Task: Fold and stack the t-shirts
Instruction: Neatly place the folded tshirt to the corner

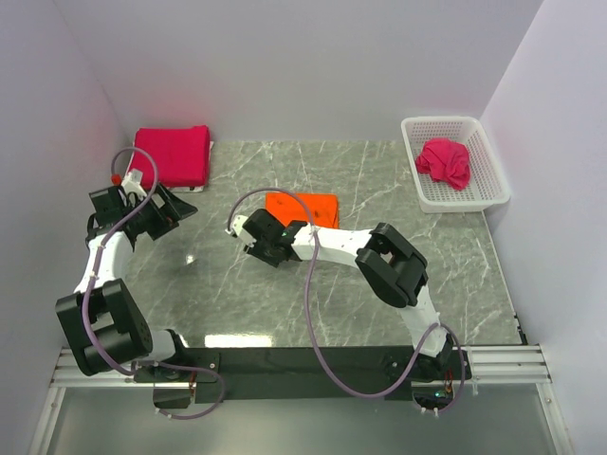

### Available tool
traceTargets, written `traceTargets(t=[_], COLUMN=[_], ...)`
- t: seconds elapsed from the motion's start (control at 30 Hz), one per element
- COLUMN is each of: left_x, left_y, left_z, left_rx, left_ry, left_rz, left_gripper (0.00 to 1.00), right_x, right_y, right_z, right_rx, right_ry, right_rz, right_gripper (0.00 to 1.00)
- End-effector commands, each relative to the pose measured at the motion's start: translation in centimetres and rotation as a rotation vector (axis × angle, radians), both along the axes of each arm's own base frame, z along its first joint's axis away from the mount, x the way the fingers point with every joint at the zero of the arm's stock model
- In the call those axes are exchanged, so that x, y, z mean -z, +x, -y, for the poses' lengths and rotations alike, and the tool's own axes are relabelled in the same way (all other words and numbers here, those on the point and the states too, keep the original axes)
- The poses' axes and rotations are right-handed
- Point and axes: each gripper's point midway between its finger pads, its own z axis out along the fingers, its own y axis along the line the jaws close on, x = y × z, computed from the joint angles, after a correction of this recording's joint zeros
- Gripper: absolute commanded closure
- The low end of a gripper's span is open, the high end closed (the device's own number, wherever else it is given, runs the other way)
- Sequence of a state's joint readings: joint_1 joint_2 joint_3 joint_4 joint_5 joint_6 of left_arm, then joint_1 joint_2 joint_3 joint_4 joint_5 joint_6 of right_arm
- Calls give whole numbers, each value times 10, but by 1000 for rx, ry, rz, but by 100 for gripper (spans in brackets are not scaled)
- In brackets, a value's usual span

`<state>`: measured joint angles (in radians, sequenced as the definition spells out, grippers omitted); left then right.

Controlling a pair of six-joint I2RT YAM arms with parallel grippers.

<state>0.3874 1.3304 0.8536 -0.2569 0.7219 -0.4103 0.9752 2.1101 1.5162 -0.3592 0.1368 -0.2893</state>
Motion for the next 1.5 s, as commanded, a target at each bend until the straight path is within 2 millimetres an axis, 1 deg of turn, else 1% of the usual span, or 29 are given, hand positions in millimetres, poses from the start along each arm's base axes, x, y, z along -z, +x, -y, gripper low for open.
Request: traceTargets(t=[0.0, 0.1, 0.17, 0.2, 0.23, 0.33, 0.37, 0.4, 0.43, 0.47, 0.5, 0.53, 0.57, 0.6, 0.67, 0.7, 0.73, 0.77, 0.8, 0.87, 0.9, 0.93, 1.17, 1.2, 1.27, 1.3, 1.37, 1.4, 1.47], left_x=[-17, -17, -16, -16, -15, -9, -3, 2, 5, 10, 26, 23, 36, 38, 40, 43, 45, 41, 50, 52, 58, 58, 51, 61, 57, 71, 73, 83, 89], left_y=[8, 8, 9, 11, 11, 11, 8, 7, 8, 6, -3, 3, -5, -5, -6, -3, -3, -1, 1, 7, 15, 16, 55, 58, 67, 70, 76, 76, 76], left_z=[1, 0, 0, 0, 1, 7, 13, 16, 19, 27, 36, 39, 53, 60, 81, 87, 94, 110, 116, 129, 129, 140, 188, 192, 204, 206, 214, 216, 223], left_rx=[20, 21, 13, 11, 9, 8, 14, 16, 20, 22, 24, 29, 26, 26, 51, 47, 59, 93, 92, 81, 67, 79, 81, 76, 78, 62, 46, 31, 24], left_ry=[14, 27, 19, 16, 10, -13, -26, -37, -45, -83, -117, -116, -168, -183, -206, -201, -208, -220, -228, -270, -290, -309, -400, -410, -447, -451, -489, -497, -505], left_rz=[88, 98, 97, 108, 109, 105, 89, 74, 77, 54, 6, 55, 12, 24, 63, 64, 65, 83, 51, 27, 26, 20, 56, 33, 34, -1, -24, -48, -83], left_gripper=[4, 4, 4, 4, 4, 4, 4, 4, 4, 3, 3, 2, 1, 1, 1, 1, 1, 1, 1, 1, 1, 1, 1, 1, 0, 1, 1, 2, 4], right_x=[-29, -15, 2, 14, 18, 26, 24, 17, 12, 6, -10, -17, -26, -41, -55, -64, -69, -73, -79, -83, -85, -86, -92, -94, -96, -98, -101, -104, -108], right_y=[7, 8, 7, 5, 6, 7, 8, 8, 9, 9, 13, 11, 13, 15, 14, 18, 21, 20, 22, 27, 26, 27, 34, 35, 35, 37, 39, 41, 46], right_z=[-6, -4, -2, 2, 2, 8, 8, 8, 9, 8, 7, 3, 3, 1, -3, -2, -2, -3, -2, 1, 1, 2, 4, 4, 3, 2, 2, 2, 3], right_rx=[-7, -22, -30, -31, -35, -25, -22, -19, -10, -7, -2, -9, -5, -4, -6, 10, 15, 10, 15, 28, 28, 32, 52, 58, 57, 65, 73, 84, 99], right_ry=[47, 12, -17, -39, -43, -62, -54, -40, -29, -15, 21, 61, 89, 132, 183, 215, 232, 250, 265, 282, 289, 293, 322, 330, 339, 345, 354, 361, 367], right_rz=[40, 34, 23, 12, 15, 13, 13, 15, 10, 7, 13, -5, -5, 0, -28, -33, -36, -47, -45, -44, -49, -53, -74, -76, -84, -84, -77, -73, -65], right_gripper=[58, 59, 59, 61, 62, 74, 88, 96, 100, 100, 100, 100, 100, 100, 100, 100, 100, 100, 100, 100, 100, 100, 100, 100, 100, 100, 100, 100, 100])
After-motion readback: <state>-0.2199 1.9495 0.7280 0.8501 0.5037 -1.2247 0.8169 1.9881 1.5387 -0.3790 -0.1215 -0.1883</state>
